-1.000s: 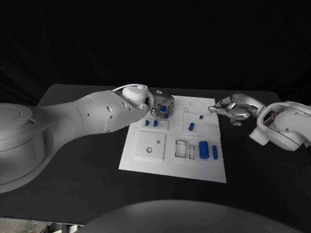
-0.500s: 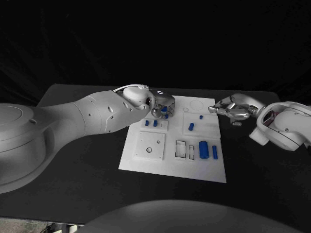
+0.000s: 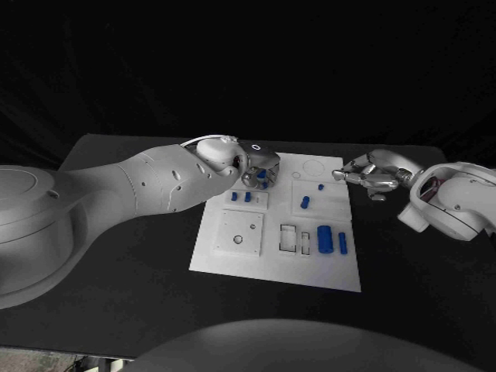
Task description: Assemble the parts on the task board
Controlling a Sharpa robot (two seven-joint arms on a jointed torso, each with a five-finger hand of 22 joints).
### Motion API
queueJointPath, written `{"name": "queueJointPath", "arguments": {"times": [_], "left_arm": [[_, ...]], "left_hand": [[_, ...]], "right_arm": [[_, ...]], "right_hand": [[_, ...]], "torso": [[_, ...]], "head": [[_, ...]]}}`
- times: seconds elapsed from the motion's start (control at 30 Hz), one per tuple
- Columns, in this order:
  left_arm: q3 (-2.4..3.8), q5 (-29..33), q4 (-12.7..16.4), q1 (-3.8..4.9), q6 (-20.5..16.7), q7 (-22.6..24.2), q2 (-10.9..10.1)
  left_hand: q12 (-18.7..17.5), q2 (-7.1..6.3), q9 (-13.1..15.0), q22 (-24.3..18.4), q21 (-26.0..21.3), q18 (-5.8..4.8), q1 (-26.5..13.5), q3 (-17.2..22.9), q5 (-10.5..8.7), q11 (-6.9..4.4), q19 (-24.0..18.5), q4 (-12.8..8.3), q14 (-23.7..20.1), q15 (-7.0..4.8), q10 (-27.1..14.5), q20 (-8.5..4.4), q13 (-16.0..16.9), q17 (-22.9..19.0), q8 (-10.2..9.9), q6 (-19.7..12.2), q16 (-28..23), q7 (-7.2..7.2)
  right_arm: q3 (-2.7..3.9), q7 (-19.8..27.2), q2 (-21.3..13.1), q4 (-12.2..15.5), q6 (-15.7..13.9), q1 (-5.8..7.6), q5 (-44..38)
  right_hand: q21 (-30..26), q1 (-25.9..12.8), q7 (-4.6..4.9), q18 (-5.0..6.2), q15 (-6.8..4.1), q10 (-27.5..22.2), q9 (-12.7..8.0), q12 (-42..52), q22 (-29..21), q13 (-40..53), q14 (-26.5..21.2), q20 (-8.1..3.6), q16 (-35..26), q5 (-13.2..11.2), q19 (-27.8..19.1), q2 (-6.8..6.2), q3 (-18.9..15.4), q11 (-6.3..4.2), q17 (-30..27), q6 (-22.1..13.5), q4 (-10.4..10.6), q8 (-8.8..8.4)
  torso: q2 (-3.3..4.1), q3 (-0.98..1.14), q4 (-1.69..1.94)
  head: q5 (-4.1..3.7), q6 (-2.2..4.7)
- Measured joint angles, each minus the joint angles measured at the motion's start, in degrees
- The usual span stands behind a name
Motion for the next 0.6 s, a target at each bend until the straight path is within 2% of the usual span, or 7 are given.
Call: {"name": "queueJointPath", "arguments": {"times": [0.2, 0.33, 0.43, 0.6], "left_arm": [[0.04, -1.1, 0.9, 0.0, -1.8, 0.0, -1.0], [0.63, -1.7, 3.2, 0.15, -3.4, -0.1, -2.7], [0.93, -2.0, 5.5, 0.92, -4.4, -0.3, -4.5], [1.23, -2.2, 9.2, 2.93, -5.3, -0.9, -8.0]], "left_hand": [[0.6, 0.06, 0.0, 0.0, 1.5, 0.0, 0.1, -0.5, -0.18, 0.08, 0.0, -0.5, 0.0, 0.04, 1.6, 0.0, 0.3, -0.5, 0.4, 1.7, 0.0, 0.1], [0.6, 0.05, -0.1, 0.0, 1.5, 0.0, 0.1, -0.2, -0.65, 0.08, 0.0, -0.7, 0.4, 0.01, 1.7, 0.0, 0.3, -0.9, 0.4, 1.7, -0.3, 0.09], [0.1, 0.05, -0.4, 0.0, 1.7, 0.0, 0.1, -0.2, -1.12, 0.08, 0.0, -0.8, 0.6, 0.21, 1.7, 0.0, 0.3, -1.3, 0.1, 1.7, -0.4, 0.09], [-0.5, -0.28, -0.8, 0.0, 1.7, 0.0, -0.3, 0.0, -1.96, -0.13, 0.0, -0.6, 0.6, 0.21, 2.1, 0.0, 0.7, -2.0, -0.6, 1.3, -0.7, 0.08]], "right_arm": [[0.02, 0.0, -0.1, 0.0, 0.0, 0.0, 0.0], [0.0, 0.0, -0.2, 0.0, 0.0, 0.0, 0.0], [0.0, 0.0, -0.3, 0.0, 0.1, 0.0, 0.1], [0.0, 0.0, -0.3, -0.1, 0.1, 0.0, 0.1]], "right_hand": [[0.0, 0.0, 0.0, 0.0, 0.0, 0.0, 0.0, 0.0, 0.0, 0.0, 0.0, 0.0, 0.0, 0.0, 0.0, 0.0, 0.0, 0.0, 0.0, 0.0, 0.0, 0.0], [0.0, 0.0, 0.0, 0.0, 0.0, 0.0, 0.0, 0.0, 0.0, 0.0, 0.0, 0.0, 0.0, 0.0, 0.0, 0.0, 0.0, 0.0, 0.0, 0.0, 0.0, 0.0], [0.0, 0.0, 0.0, 0.0, 0.0, 0.0, 0.0, 0.0, 0.0, 0.0, 0.0, 0.0, 0.0, 0.0, 0.0, 0.0, 0.0, 0.0, 0.0, 0.0, 0.0, 0.0], [-0.3, 0.0, 0.0, 0.0, 0.0, 0.0, 0.0, 0.0, 0.0, 0.0, 0.0, 0.0, 0.0, 0.0, 0.0, 0.0, 0.0, 0.0, 0.0, 0.0, 0.0, 0.0]], "torso": [[0.0, 0.01, 0.02], [-0.03, 0.01, 0.07], [-0.04, 0.02, 0.06], [-0.05, 0.03, 0.06]], "head": [[-0.07, 0.0], [-0.19, 0.0], [-0.16, 0.0], [-0.16, 0.0]]}}
